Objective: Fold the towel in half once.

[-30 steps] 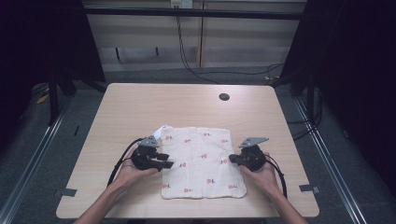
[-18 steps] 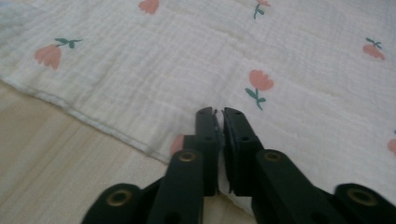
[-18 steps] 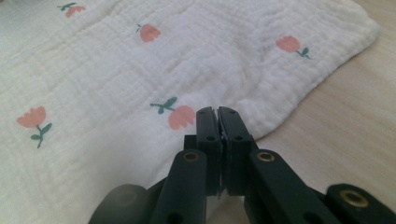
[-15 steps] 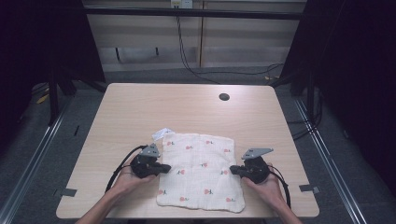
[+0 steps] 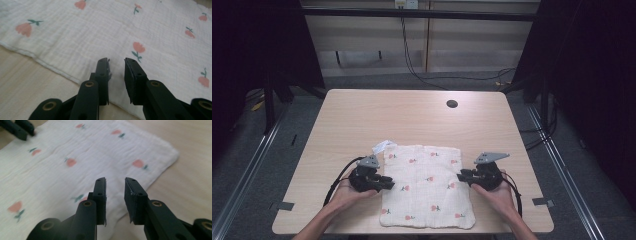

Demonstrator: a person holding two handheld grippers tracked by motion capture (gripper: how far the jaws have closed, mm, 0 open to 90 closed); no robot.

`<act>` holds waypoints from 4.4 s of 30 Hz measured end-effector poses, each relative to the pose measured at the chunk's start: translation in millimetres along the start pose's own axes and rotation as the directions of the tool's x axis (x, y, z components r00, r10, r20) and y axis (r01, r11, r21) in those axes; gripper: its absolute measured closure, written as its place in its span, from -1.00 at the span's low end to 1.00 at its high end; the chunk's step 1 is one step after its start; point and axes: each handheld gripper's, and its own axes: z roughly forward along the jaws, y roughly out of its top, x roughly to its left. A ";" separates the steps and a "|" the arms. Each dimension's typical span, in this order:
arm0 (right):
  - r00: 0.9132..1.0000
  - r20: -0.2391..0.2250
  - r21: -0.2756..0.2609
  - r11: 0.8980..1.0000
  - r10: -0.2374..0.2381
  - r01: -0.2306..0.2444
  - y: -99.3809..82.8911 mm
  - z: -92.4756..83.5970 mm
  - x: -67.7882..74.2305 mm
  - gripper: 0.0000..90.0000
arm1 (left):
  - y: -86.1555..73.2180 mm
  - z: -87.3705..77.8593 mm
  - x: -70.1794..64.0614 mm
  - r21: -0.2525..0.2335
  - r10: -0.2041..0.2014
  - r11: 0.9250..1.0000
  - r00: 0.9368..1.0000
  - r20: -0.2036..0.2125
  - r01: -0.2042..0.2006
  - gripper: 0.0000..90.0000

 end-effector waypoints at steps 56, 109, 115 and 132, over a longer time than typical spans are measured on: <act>0.998 0.039 0.012 0.999 0.040 -0.040 47.3 64.3 -57.0 0.92 | 42.7 18.1 88.5 -0.066 -0.132 0.991 0.965 -0.228 0.119 0.48; 0.998 0.040 -0.156 0.987 0.049 -0.042 83.6 6.0 -75.0 0.94 | 83.0 -33.2 71.7 -0.257 -0.088 0.965 0.984 -0.153 0.046 0.90; 0.999 0.024 -0.140 0.990 0.028 -0.025 75.0 3.2 -70.2 0.94 | 78.0 -33.7 59.9 -0.252 -0.055 0.968 0.988 -0.143 0.017 0.90; 1.000 -0.013 -0.153 0.988 -0.027 0.025 55.9 -35.0 -47.2 0.93 | 71.1 -50.7 20.7 -0.247 0.048 0.966 0.990 -0.129 -0.079 0.88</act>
